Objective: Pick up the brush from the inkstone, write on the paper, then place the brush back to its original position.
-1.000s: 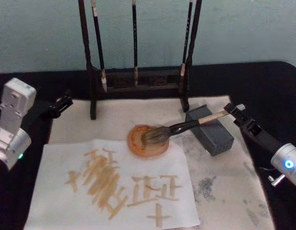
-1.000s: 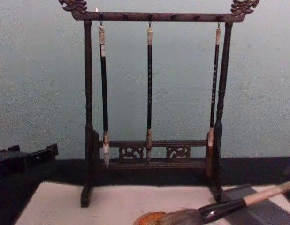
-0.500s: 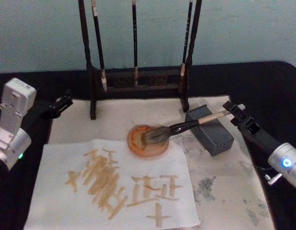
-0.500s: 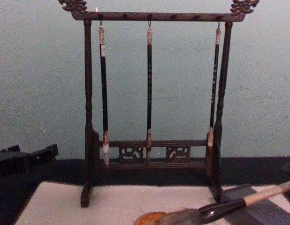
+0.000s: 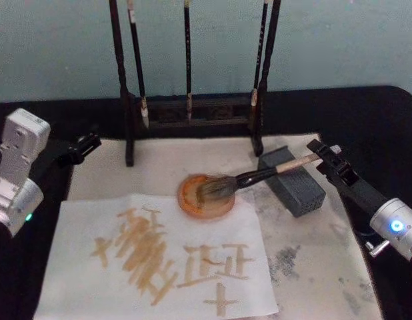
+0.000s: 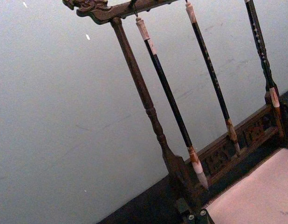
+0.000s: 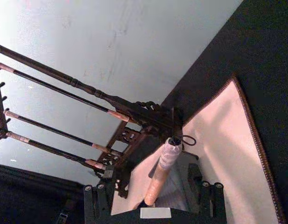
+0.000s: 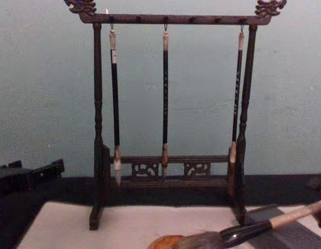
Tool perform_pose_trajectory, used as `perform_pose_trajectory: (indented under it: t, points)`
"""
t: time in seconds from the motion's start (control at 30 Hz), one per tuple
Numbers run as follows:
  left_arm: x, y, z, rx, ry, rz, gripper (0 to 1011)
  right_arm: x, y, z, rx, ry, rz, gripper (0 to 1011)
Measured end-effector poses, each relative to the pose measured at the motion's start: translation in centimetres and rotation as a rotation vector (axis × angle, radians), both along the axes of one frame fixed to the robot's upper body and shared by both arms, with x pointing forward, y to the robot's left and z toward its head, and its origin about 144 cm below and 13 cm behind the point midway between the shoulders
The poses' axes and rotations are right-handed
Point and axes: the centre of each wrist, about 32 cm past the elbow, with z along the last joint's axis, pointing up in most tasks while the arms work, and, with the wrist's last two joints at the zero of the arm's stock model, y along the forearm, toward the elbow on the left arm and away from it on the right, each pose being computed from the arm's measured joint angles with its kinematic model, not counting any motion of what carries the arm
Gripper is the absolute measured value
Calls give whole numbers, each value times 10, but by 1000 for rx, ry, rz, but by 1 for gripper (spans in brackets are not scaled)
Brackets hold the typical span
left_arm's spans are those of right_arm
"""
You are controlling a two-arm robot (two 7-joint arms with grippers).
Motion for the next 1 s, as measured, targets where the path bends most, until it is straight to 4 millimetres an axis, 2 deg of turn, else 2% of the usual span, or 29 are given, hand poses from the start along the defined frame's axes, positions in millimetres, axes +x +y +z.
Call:
perform_pose_trajectory:
  t: [1.0]
  points:
    - [0, 0, 0, 0, 0, 0, 1002, 4, -1, 2, 0, -17, -9, 1001]
